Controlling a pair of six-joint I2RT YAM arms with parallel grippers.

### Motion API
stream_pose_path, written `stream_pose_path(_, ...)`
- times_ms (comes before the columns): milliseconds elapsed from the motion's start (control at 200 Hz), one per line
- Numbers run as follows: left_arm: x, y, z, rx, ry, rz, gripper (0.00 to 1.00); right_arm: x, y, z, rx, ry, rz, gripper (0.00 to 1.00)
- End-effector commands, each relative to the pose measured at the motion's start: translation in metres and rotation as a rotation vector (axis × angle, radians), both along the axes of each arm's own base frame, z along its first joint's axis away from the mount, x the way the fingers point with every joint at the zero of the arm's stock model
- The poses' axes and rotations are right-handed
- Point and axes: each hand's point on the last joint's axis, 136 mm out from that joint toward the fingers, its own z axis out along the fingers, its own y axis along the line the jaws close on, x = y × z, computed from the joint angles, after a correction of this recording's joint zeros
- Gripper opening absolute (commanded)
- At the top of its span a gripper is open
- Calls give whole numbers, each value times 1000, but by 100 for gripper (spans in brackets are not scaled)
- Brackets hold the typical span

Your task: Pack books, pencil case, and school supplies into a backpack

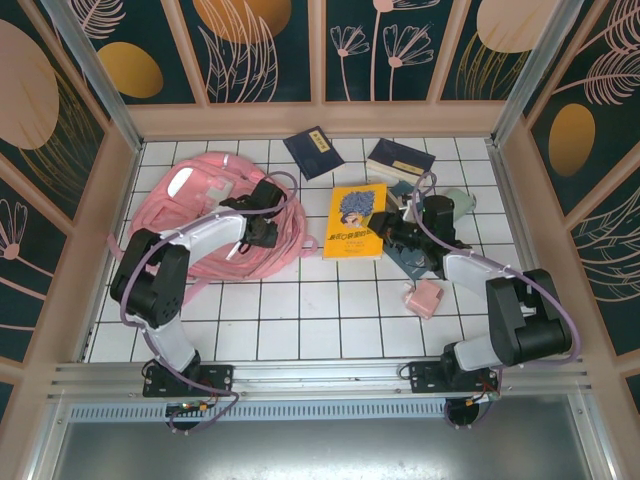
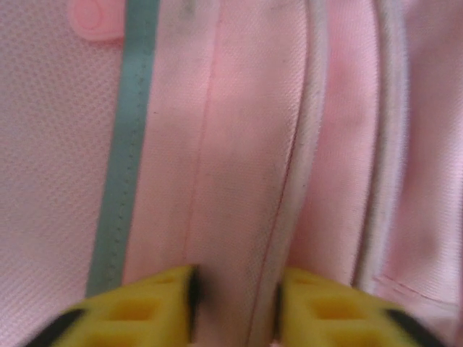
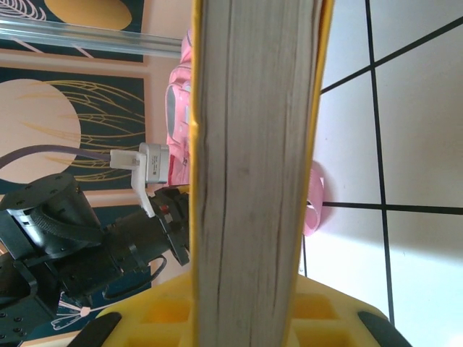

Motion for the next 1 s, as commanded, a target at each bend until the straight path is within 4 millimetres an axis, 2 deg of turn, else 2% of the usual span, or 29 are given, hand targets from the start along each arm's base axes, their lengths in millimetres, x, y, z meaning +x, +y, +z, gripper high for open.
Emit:
stream_pose_path(0,-2,4,-3,55,22,-7,0,11,9,33,26,-132,28,0)
stream_pose_path(80,3,-6,14,-5,-6,-6,0,12,10,32,23,-131,30,0)
stream_pose_path(220,16,-25,58,-125,-76,-2,0,14,12,33,25,-131,34,0)
stream_pose_path(240,18,-26,76,-151,-110,-3,0,14,13,33,26,-132,34,0)
stream_pose_path(320,24,-32,106,-214,-154,-4,0,16,16,34,34,-132,35,0)
stream_pose_path(615,39,-34,196,-439,-271,-6,0,25,36,50,89,-159,48,0)
stream_pose_path(791,42,-30,223,-558,-305,5,0,34,60,59,128,-164,61,0)
stream_pose_path(996,46,-23,241,-674,-327,35,0,46,107,56,174,-144,99,0)
